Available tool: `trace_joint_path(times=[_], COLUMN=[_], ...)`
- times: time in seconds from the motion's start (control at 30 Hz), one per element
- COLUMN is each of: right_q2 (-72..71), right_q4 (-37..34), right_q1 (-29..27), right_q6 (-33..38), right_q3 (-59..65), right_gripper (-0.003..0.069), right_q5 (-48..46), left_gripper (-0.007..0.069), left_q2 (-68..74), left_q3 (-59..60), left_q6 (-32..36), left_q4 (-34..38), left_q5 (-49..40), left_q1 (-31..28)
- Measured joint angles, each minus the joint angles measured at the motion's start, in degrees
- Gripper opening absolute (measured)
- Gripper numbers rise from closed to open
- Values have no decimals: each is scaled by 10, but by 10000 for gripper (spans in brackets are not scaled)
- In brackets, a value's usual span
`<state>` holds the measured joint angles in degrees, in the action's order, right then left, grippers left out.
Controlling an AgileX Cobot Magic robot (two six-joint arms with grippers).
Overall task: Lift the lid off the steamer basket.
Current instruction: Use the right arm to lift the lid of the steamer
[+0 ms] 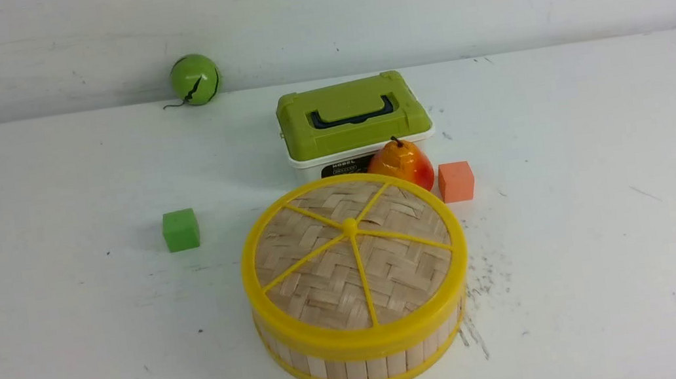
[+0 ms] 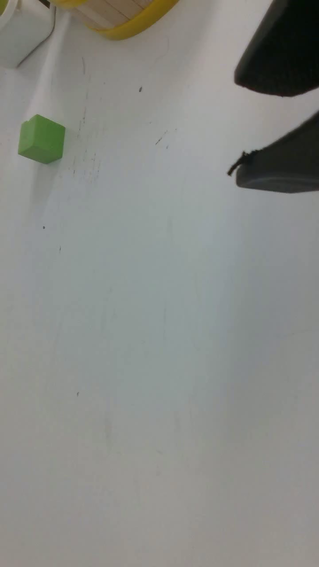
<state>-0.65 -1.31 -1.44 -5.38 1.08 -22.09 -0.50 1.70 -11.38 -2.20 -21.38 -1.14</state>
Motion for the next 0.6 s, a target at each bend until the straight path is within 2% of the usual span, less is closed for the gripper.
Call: trace_joint_path(times=[0.6], right_q2=[0], right_q4=[0], right_q1=[0], right_q6=[0], right_q3=[0], right_gripper=[38], right_q5=[0], left_gripper=[239], left_q2=[0], left_q3=[0], left_q6=[0], left_q4=[0], left_q5=[0], left_q1=[0])
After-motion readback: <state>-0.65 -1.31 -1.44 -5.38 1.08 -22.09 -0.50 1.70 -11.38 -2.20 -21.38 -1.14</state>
